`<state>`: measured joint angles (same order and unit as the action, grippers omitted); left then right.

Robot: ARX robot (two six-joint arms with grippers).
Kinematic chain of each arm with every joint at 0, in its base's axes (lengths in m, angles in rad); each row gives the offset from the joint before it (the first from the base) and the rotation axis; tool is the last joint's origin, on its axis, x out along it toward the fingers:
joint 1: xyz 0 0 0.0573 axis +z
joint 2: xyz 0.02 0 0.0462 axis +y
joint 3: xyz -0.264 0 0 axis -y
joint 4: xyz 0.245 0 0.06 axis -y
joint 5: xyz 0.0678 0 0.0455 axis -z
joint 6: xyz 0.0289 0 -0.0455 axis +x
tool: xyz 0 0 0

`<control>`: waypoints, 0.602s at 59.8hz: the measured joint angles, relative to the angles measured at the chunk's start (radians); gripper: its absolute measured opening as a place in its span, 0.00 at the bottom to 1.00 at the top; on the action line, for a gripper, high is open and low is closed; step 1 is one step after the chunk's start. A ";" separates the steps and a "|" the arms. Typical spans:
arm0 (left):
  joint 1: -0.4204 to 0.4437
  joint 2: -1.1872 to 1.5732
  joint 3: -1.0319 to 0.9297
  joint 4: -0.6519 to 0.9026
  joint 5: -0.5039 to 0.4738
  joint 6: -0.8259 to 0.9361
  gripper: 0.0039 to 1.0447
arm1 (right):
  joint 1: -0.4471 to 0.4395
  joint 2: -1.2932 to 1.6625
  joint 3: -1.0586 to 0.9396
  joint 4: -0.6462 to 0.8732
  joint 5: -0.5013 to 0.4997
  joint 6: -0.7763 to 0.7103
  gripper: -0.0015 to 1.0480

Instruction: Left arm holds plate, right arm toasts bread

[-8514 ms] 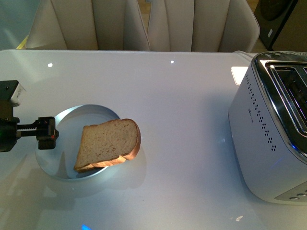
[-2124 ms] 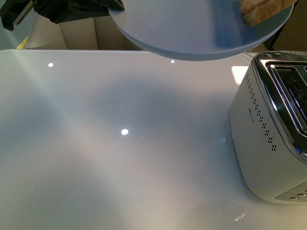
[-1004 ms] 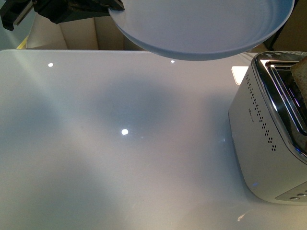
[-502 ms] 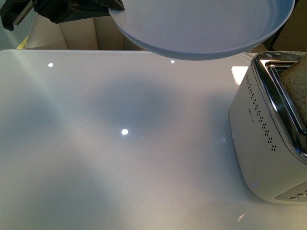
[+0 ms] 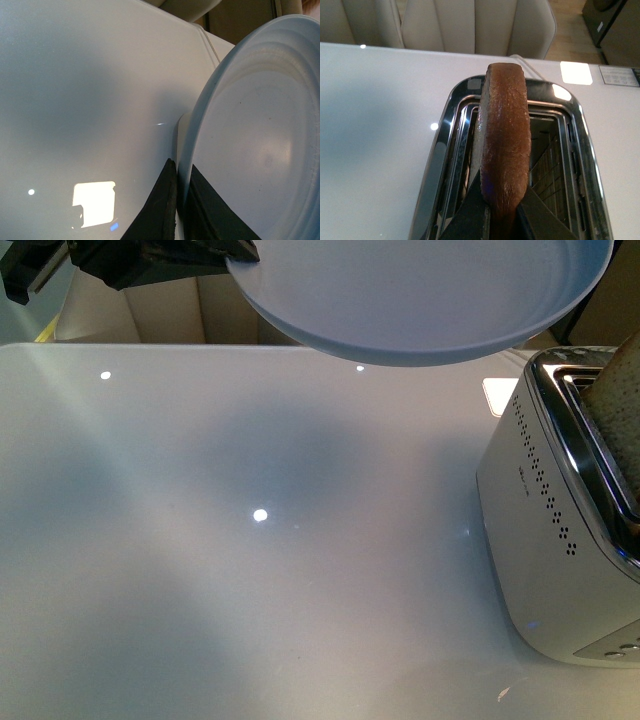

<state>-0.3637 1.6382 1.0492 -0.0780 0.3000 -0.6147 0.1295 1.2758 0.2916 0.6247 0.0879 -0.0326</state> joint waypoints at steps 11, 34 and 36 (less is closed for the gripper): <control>0.000 0.000 0.000 0.000 0.000 0.000 0.03 | 0.035 0.047 -0.048 0.059 0.040 0.039 0.08; 0.000 0.000 0.000 0.000 0.000 0.000 0.03 | 0.018 -0.004 -0.081 0.033 0.058 0.071 0.67; 0.000 0.000 0.000 0.000 0.000 0.000 0.03 | 0.010 -0.031 -0.084 0.021 0.065 0.074 0.72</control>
<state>-0.3637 1.6382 1.0492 -0.0780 0.3004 -0.6147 0.1398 1.2449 0.2081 0.6453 0.1528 0.0410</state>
